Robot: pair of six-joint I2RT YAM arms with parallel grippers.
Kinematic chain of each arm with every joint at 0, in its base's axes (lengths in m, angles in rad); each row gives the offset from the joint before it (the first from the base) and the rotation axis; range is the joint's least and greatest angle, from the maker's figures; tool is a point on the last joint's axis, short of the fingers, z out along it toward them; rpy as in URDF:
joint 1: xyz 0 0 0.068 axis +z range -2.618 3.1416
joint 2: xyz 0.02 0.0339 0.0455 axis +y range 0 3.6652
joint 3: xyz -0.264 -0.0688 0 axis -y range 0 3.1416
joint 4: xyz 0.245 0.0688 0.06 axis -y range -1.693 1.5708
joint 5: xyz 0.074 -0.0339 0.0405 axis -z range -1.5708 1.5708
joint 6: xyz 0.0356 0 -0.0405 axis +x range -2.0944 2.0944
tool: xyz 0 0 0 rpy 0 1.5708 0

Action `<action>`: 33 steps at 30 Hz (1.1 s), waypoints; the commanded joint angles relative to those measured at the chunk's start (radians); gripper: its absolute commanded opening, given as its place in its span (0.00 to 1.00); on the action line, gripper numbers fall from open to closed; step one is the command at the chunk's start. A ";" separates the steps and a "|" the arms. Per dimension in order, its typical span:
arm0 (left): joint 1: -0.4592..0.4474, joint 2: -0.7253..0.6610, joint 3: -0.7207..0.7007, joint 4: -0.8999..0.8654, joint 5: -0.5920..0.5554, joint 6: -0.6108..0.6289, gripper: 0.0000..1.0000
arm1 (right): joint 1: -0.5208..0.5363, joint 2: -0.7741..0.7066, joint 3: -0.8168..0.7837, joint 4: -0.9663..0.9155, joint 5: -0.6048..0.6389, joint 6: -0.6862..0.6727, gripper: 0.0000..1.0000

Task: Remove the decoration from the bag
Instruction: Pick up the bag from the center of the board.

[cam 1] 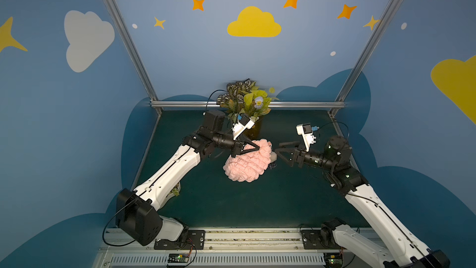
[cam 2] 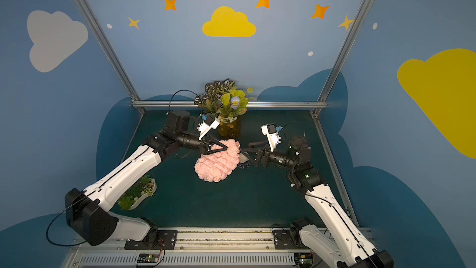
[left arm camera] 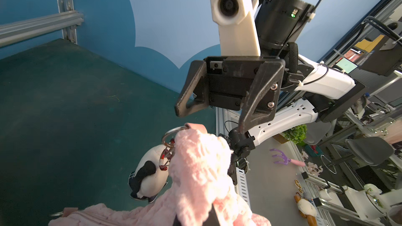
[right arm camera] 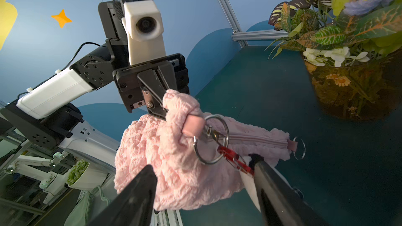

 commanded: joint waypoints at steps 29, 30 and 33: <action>0.004 0.032 0.091 -0.028 0.077 0.029 0.02 | 0.156 0.141 0.122 -0.063 -0.044 -0.106 0.24; 0.004 0.031 0.092 -0.031 0.068 0.032 0.02 | 0.157 0.141 0.122 -0.063 -0.038 -0.104 0.20; 0.005 0.018 0.086 -0.035 -0.018 0.034 0.07 | 0.157 0.135 0.127 -0.066 -0.002 -0.086 0.12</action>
